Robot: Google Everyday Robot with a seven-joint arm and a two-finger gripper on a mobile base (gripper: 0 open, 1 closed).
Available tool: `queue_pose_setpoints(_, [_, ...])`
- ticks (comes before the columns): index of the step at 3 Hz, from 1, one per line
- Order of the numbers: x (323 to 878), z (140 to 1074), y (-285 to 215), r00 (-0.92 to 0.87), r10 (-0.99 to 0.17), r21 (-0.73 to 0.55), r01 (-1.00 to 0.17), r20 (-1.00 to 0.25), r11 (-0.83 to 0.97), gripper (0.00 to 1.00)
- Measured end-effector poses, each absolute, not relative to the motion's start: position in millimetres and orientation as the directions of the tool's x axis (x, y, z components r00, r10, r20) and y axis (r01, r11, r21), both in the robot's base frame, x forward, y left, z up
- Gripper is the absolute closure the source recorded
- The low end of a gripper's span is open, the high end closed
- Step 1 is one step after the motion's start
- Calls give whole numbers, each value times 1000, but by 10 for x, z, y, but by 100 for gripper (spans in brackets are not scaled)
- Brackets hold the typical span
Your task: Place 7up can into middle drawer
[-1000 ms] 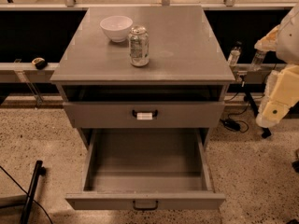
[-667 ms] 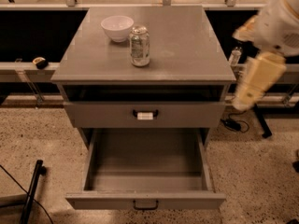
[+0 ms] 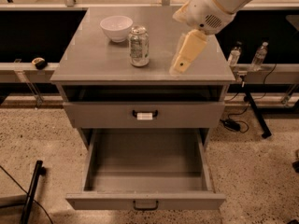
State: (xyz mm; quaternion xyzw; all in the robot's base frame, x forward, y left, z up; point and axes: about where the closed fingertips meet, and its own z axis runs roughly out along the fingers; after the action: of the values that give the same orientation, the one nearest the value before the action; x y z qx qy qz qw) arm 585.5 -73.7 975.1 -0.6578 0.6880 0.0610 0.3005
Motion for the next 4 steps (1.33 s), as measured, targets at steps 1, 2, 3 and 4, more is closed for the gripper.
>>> queue_pose_setpoints(1, [6356, 9617, -346, 40, -785, -280, -944, -619, 172, 0])
queue_pose_setpoints(2, [6732, 9457, -57, 6, -711, -225, -951, -703, 214, 0])
queue_pose_setpoints(3, [7170, 9303, 143, -84, -642, -143, -945, -762, 293, 2])
queue_pose_setpoints(4, [7371, 9155, 279, -144, -605, -78, -942, -783, 326, 25])
